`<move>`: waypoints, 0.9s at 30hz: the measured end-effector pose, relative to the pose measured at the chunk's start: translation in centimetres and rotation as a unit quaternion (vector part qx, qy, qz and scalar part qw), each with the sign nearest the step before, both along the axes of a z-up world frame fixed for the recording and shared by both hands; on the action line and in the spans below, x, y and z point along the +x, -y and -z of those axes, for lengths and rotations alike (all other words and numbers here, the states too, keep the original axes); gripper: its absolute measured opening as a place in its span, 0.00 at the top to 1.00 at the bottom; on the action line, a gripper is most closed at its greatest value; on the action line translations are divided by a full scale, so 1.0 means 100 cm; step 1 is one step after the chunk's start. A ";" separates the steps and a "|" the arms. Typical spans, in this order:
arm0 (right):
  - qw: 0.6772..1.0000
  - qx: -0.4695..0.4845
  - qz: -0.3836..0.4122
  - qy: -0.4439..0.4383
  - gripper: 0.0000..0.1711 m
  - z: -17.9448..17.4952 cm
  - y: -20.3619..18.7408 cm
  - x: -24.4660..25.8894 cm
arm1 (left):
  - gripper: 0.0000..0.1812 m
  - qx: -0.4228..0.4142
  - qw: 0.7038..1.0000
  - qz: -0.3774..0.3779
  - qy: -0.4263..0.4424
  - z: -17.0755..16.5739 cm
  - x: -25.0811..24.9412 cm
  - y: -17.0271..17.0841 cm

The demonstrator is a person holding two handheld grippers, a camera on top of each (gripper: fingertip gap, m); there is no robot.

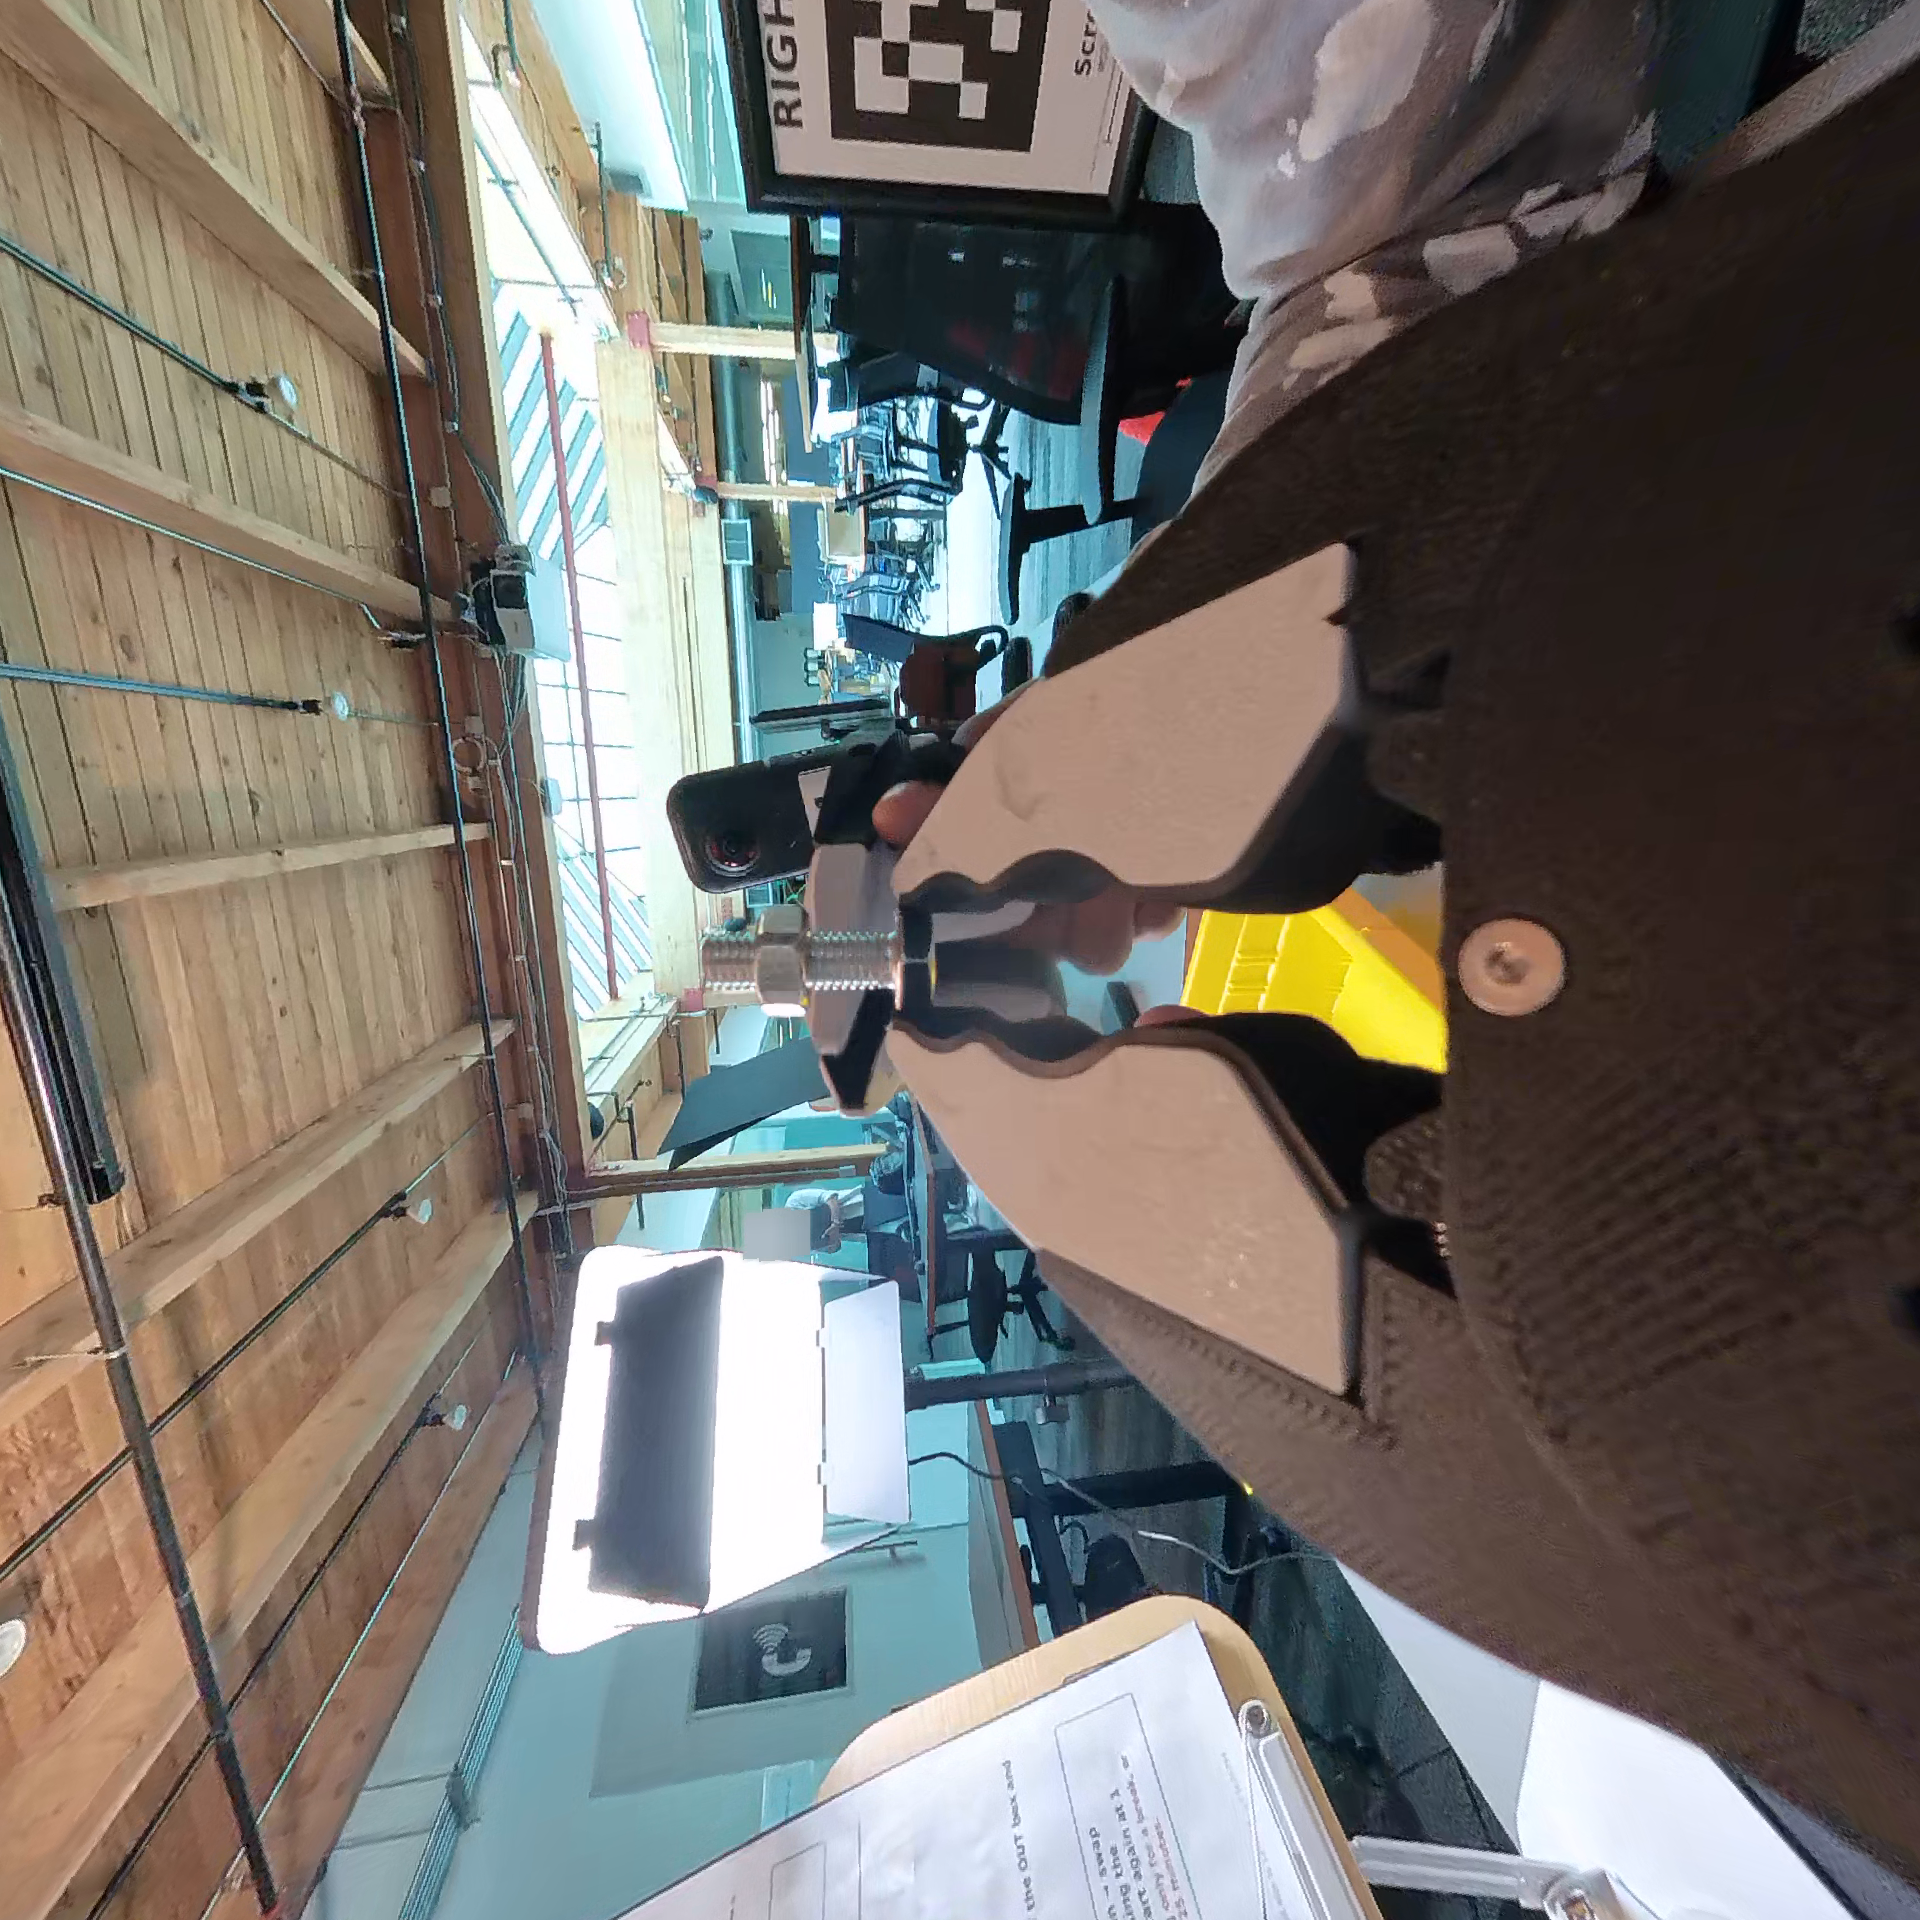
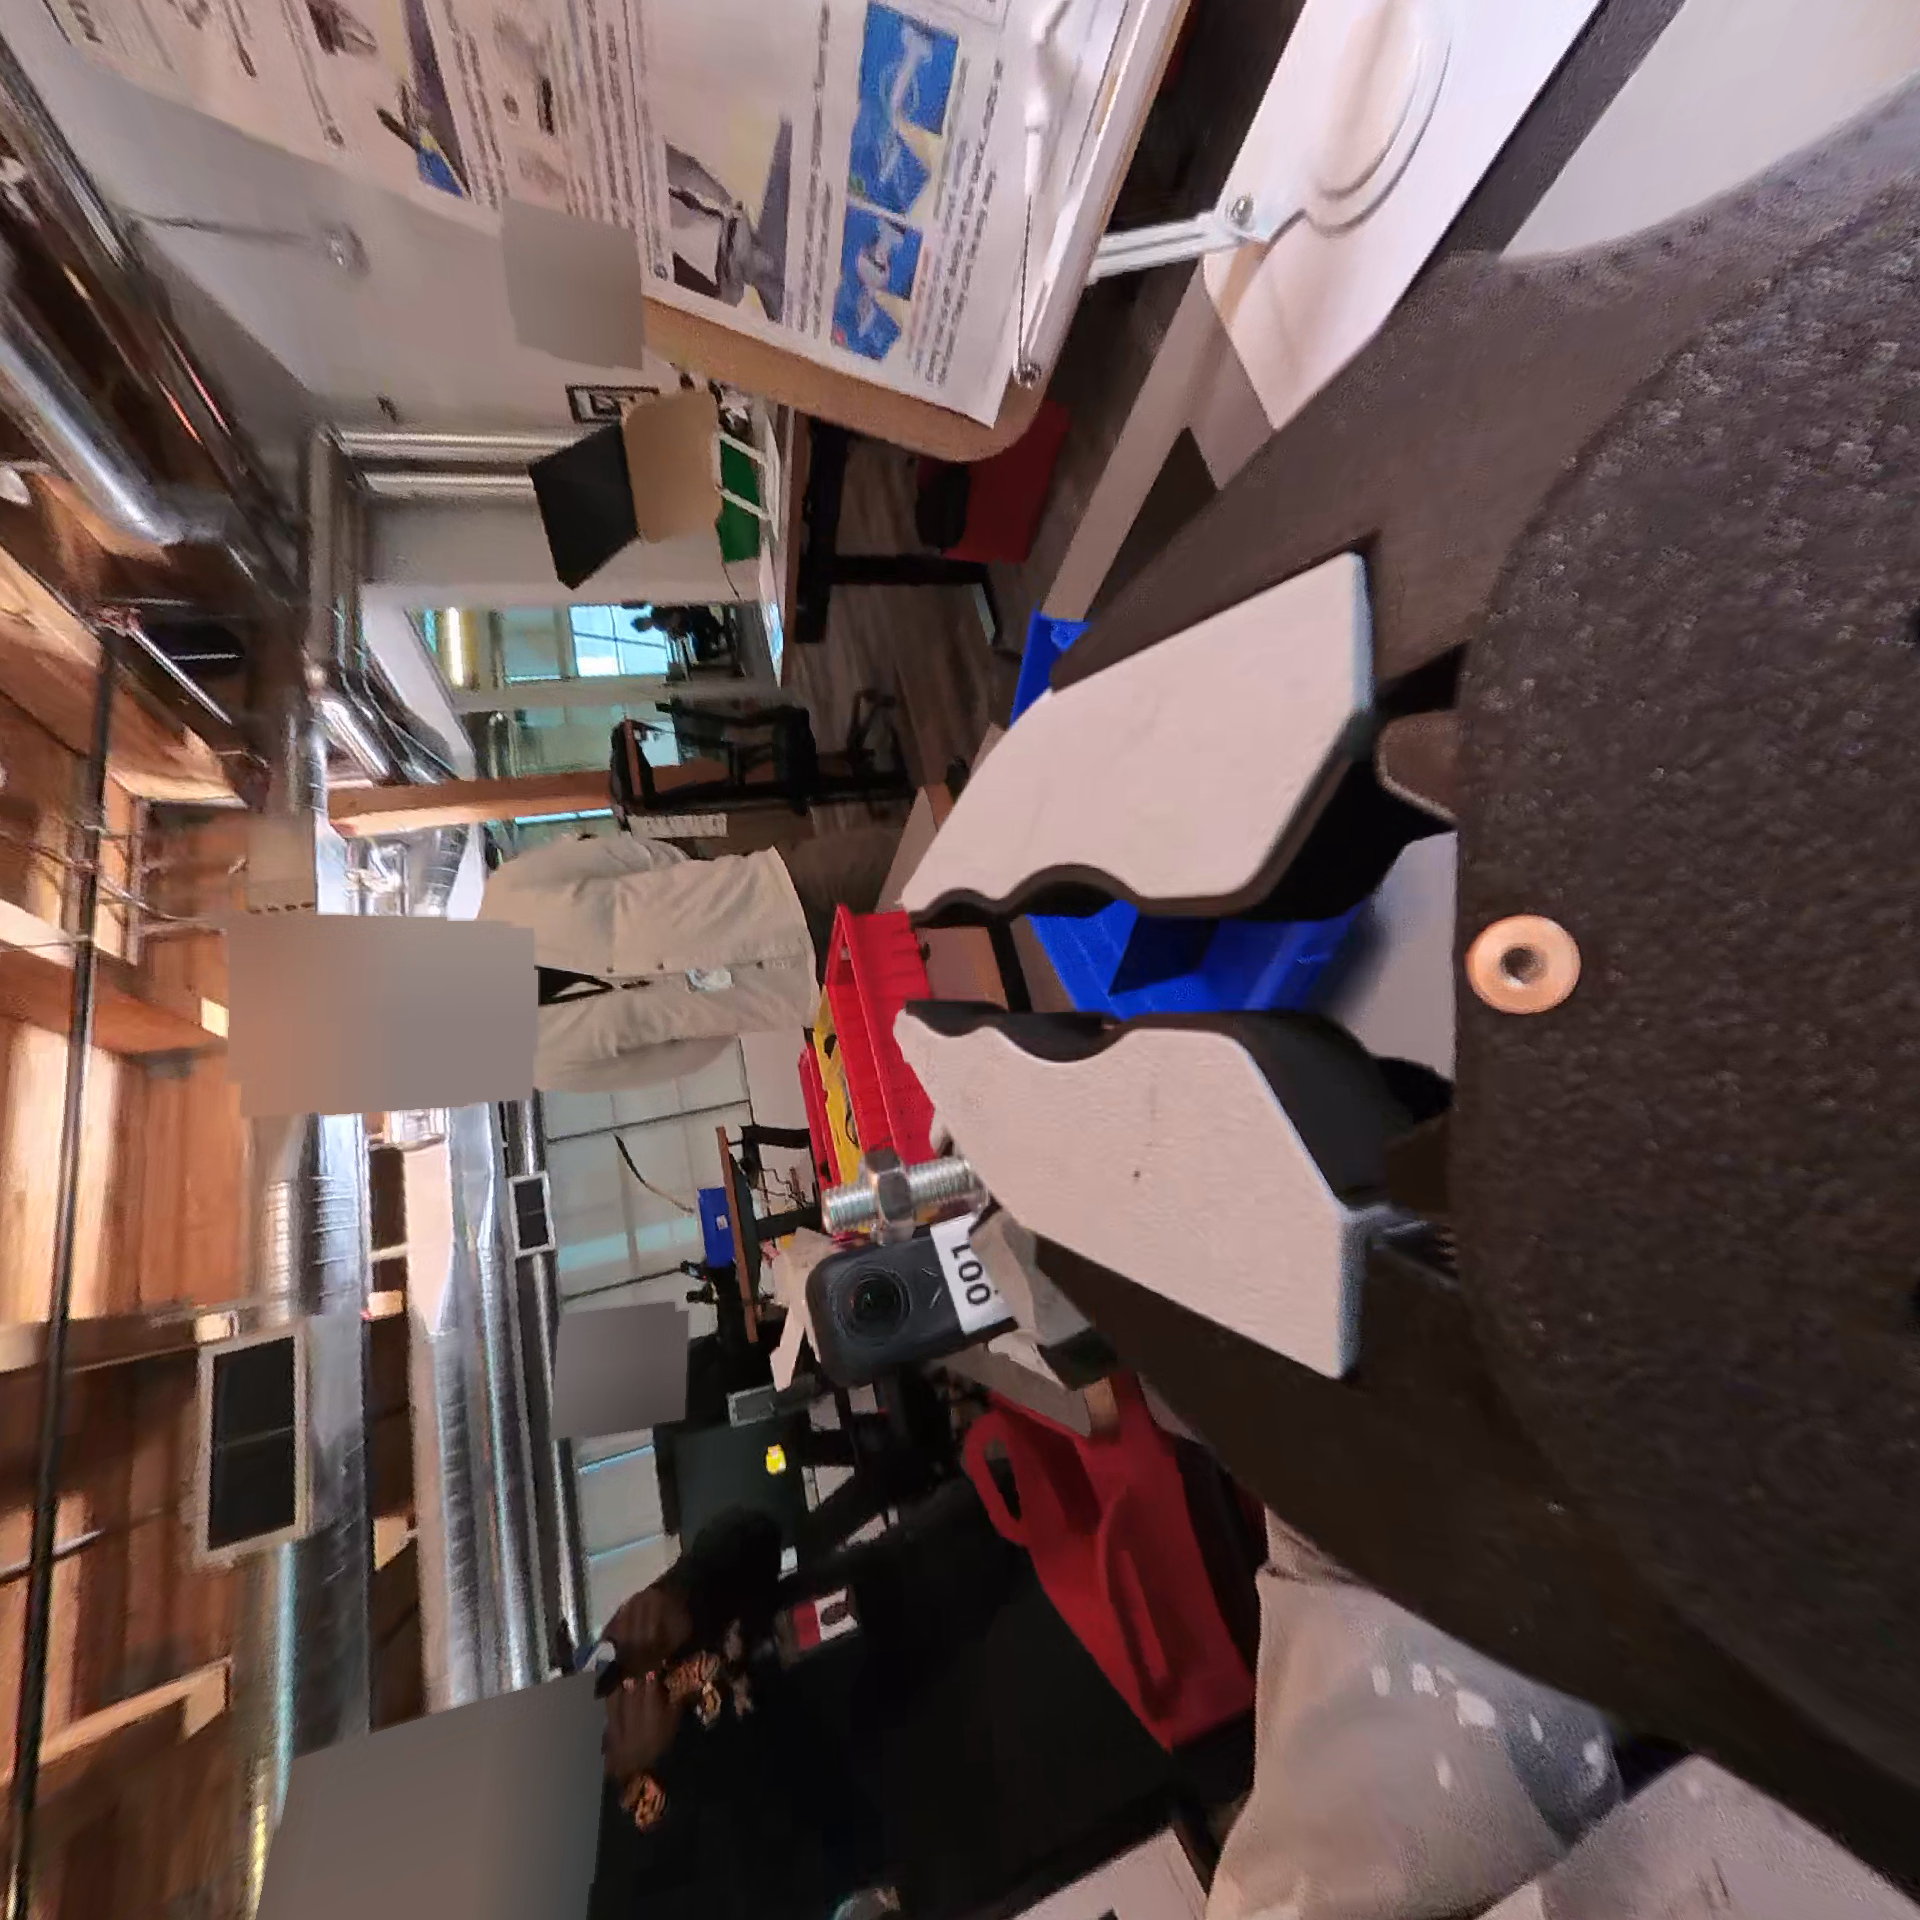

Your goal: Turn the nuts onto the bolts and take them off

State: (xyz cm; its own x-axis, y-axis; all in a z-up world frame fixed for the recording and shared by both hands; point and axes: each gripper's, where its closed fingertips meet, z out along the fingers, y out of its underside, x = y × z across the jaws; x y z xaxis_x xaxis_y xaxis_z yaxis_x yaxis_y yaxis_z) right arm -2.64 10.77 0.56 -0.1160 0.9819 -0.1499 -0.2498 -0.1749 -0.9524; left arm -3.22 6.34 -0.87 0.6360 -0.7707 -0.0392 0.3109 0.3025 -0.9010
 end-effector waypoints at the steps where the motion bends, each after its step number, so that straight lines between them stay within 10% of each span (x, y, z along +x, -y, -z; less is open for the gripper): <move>1: 1.000 -0.001 -0.011 0.002 0.90 -0.001 0.003 0.001 | 0.90 -0.001 1.000 -0.001 0.001 0.000 0.000 0.000; 6: 0.998 0.029 -0.055 0.013 0.79 0.000 0.037 -0.011 | 0.90 -0.014 1.000 -0.005 0.001 0.006 0.001 -0.006; 27: 1.000 -0.003 0.011 -0.002 0.87 -0.004 0.002 0.001 | 0.90 -0.015 1.000 0.000 0.015 0.003 0.001 -0.004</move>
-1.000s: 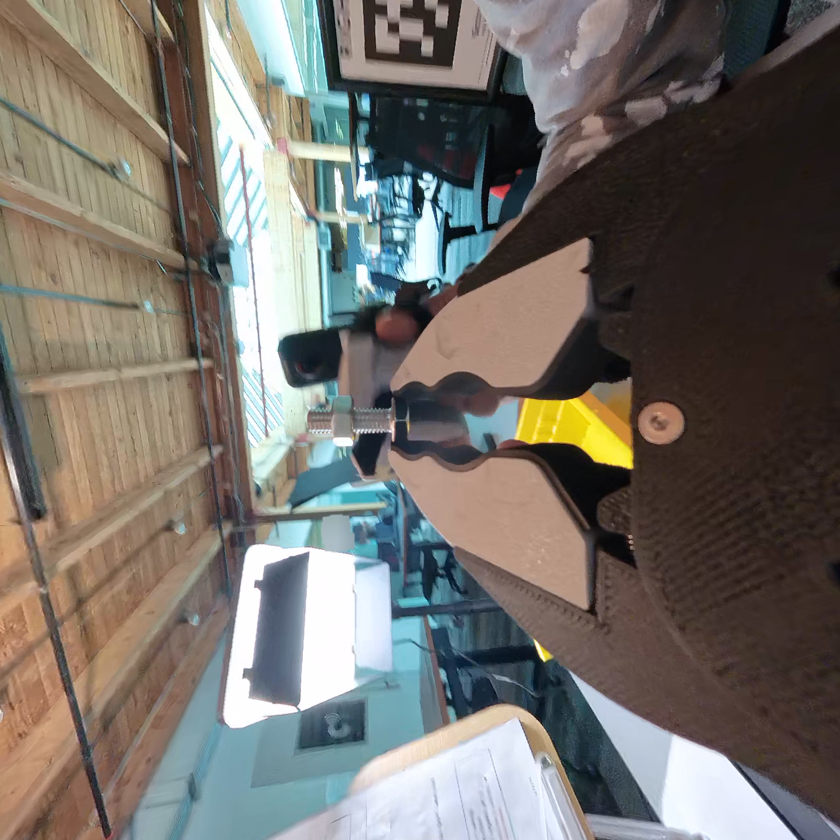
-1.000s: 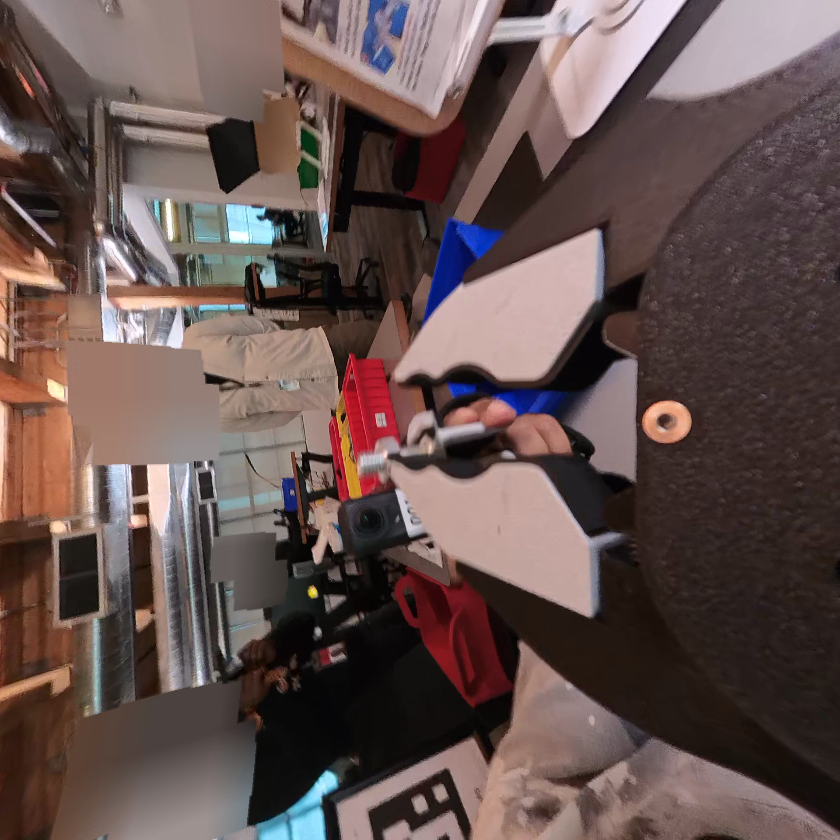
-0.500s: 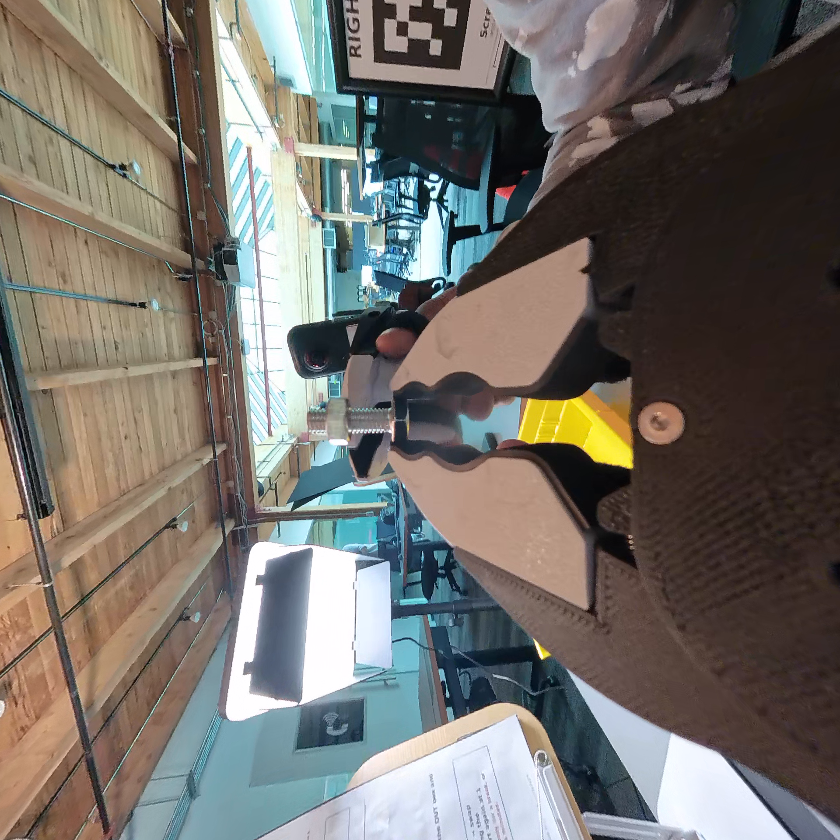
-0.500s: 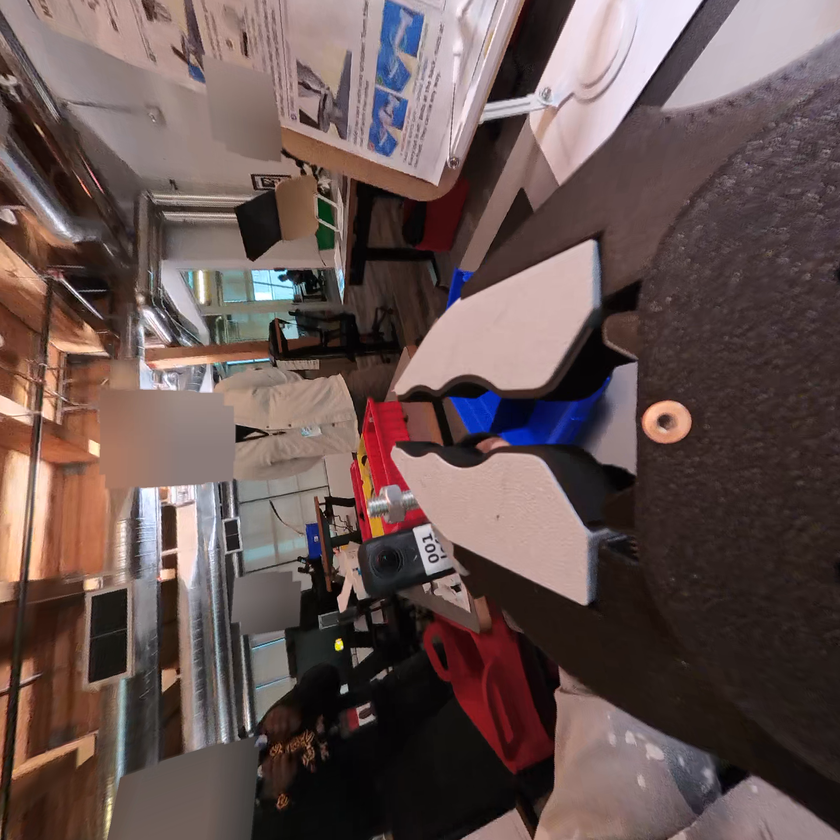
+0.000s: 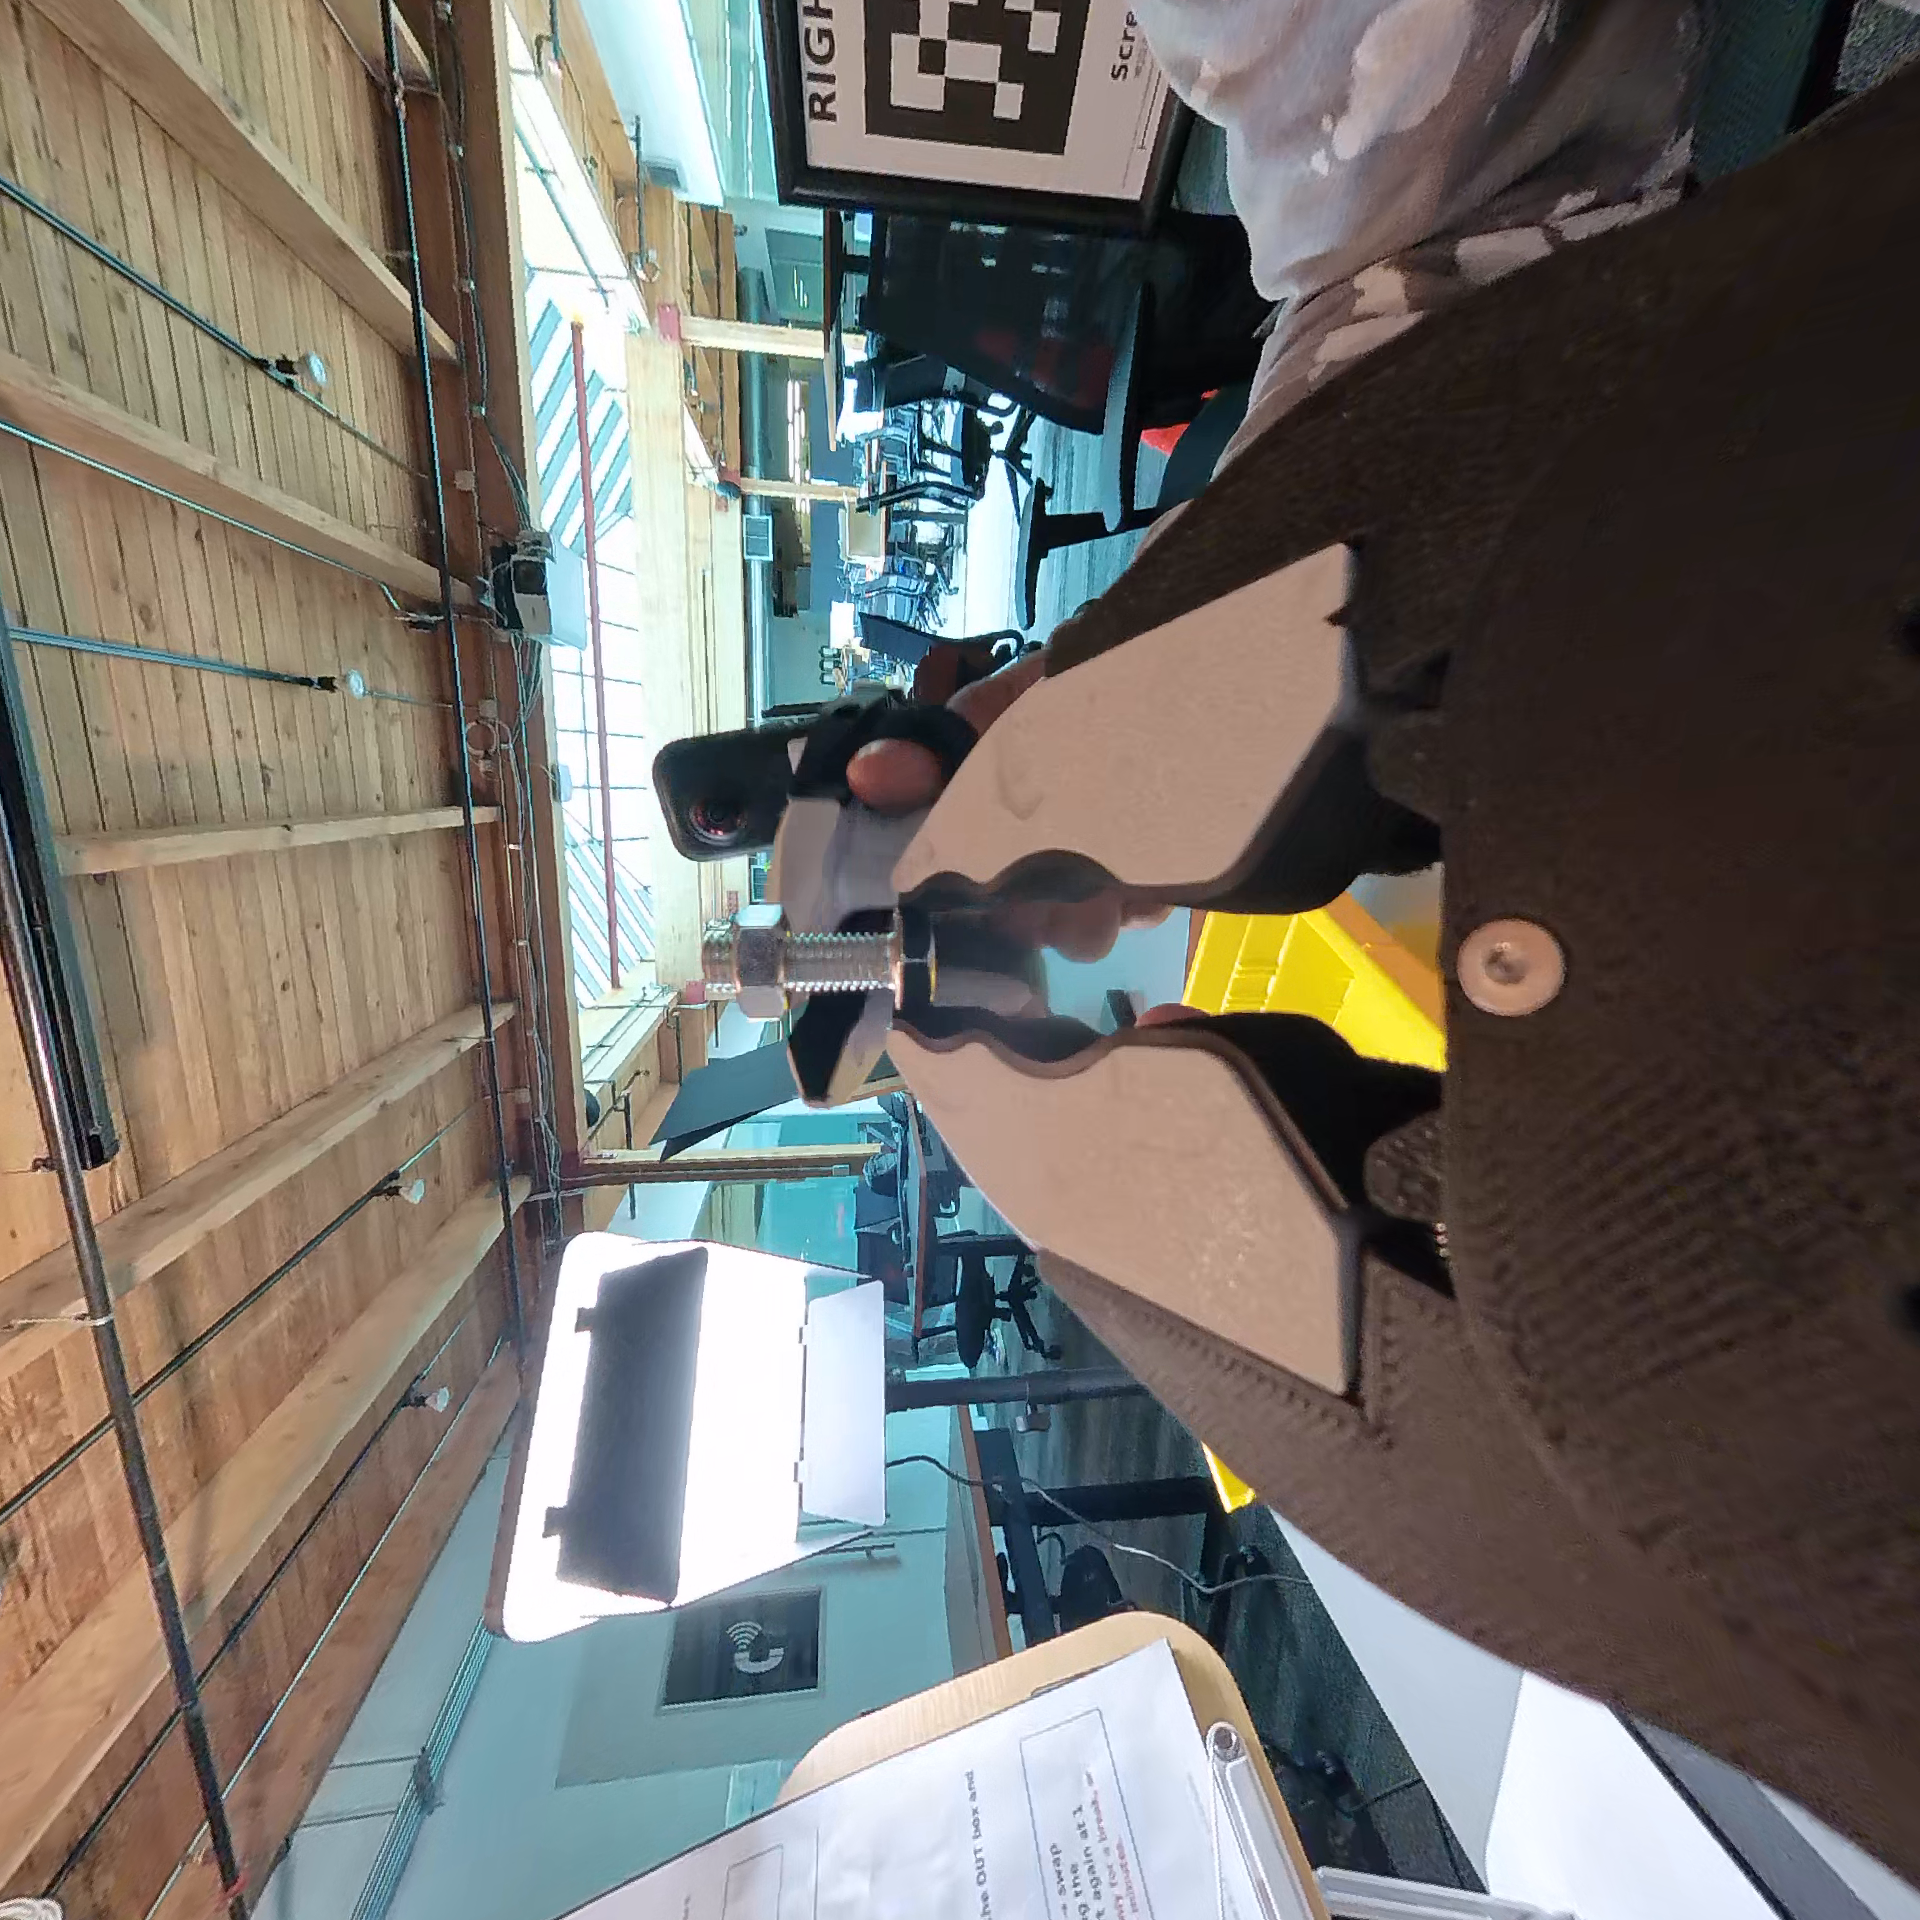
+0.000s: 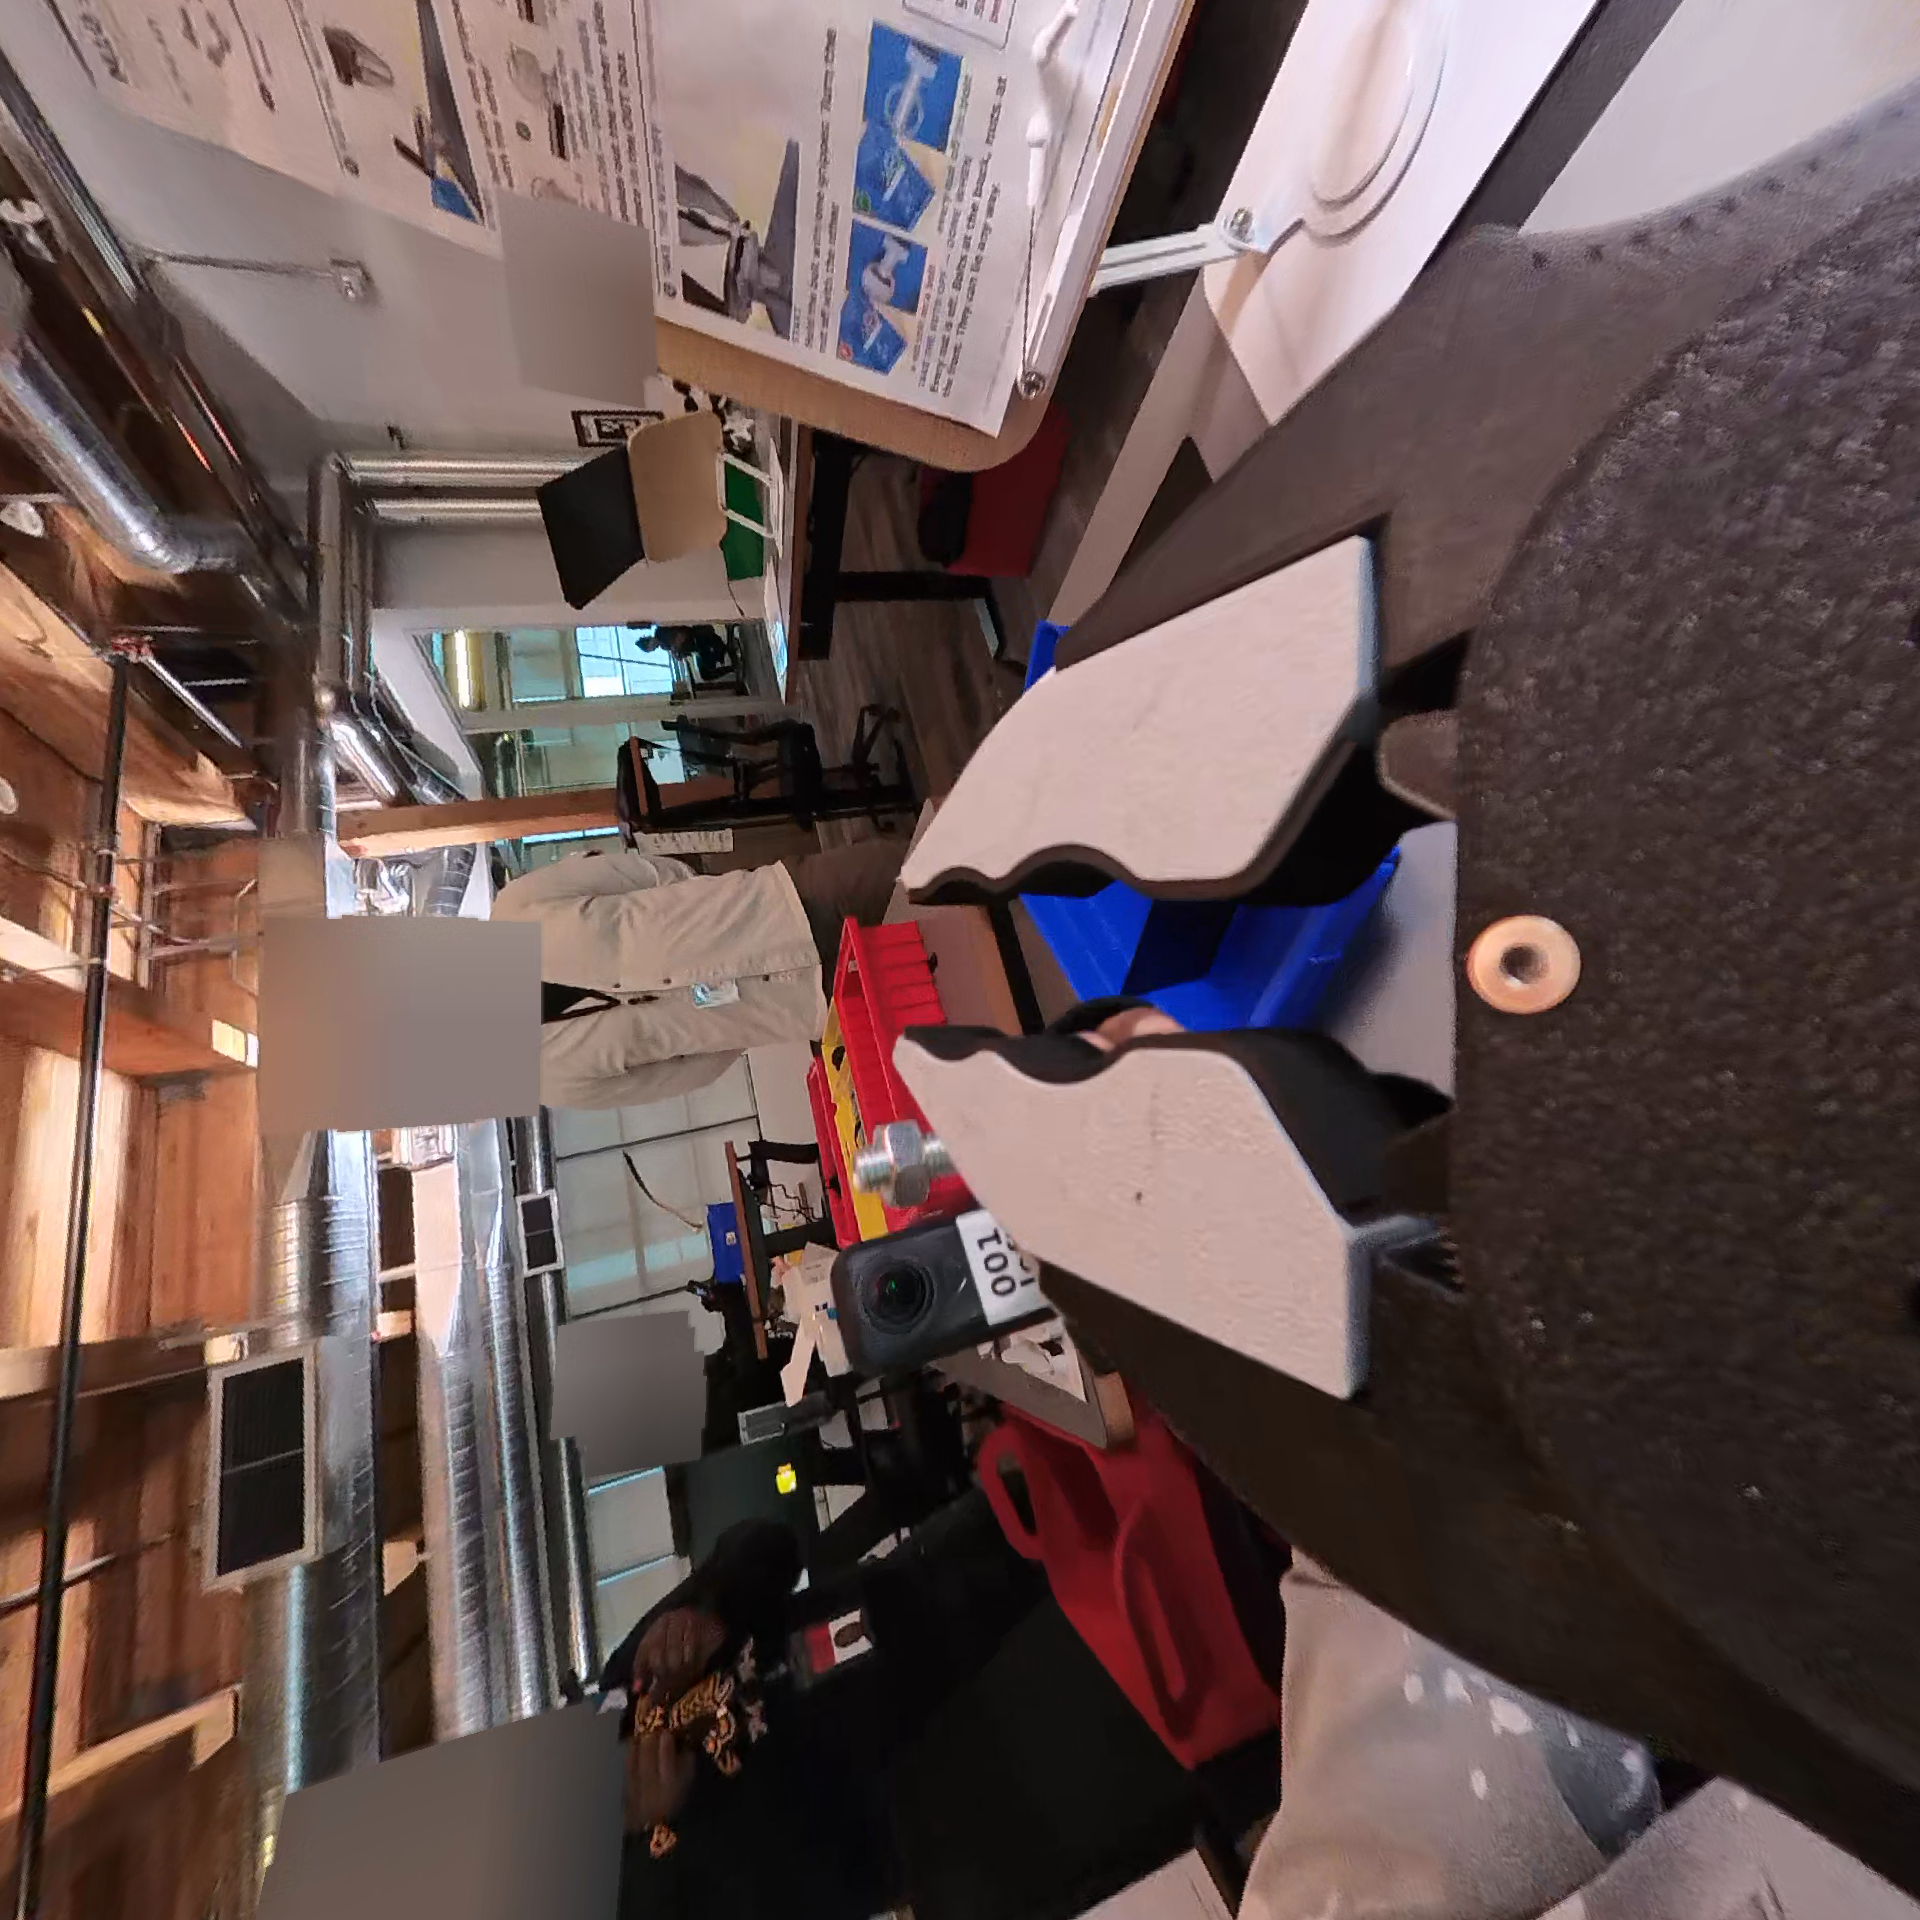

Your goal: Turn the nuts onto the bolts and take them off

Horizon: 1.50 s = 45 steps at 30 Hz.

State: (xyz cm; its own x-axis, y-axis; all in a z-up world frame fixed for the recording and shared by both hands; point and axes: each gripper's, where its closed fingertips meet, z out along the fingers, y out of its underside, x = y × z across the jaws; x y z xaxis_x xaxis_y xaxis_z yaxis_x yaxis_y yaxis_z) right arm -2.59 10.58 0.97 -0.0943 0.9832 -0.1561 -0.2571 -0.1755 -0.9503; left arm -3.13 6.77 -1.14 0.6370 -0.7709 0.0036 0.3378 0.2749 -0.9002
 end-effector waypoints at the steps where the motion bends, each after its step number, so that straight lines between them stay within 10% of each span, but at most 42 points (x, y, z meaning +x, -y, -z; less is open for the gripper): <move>1: 1.000 0.007 -0.010 -0.002 0.85 -0.001 0.006 -0.001 | 0.90 -0.002 1.000 -0.001 0.001 0.001 0.000 -0.001; 20: 0.999 0.015 -0.048 -0.002 0.79 0.001 0.028 -0.012 | 0.90 -0.004 1.000 0.012 0.010 0.003 0.003 -0.001; 23: 1.000 -0.009 0.001 -0.011 0.91 0.001 0.001 -0.005 | 0.90 0.003 1.000 0.023 0.012 -0.002 0.002 0.004; 33: 0.998 0.019 -0.051 -0.008 0.78 -0.002 0.032 -0.011 | 0.90 -0.004 0.999 0.031 0.015 0.000 0.005 0.004; 36: 1.000 -0.006 -0.006 -0.022 0.91 -0.004 0.007 -0.003 | 0.90 0.004 0.999 0.038 0.022 -0.003 0.002 0.006; 45: 0.999 0.023 -0.044 -0.008 0.78 -0.002 0.032 -0.012 | 0.90 -0.002 1.000 0.021 0.009 0.003 0.006 0.002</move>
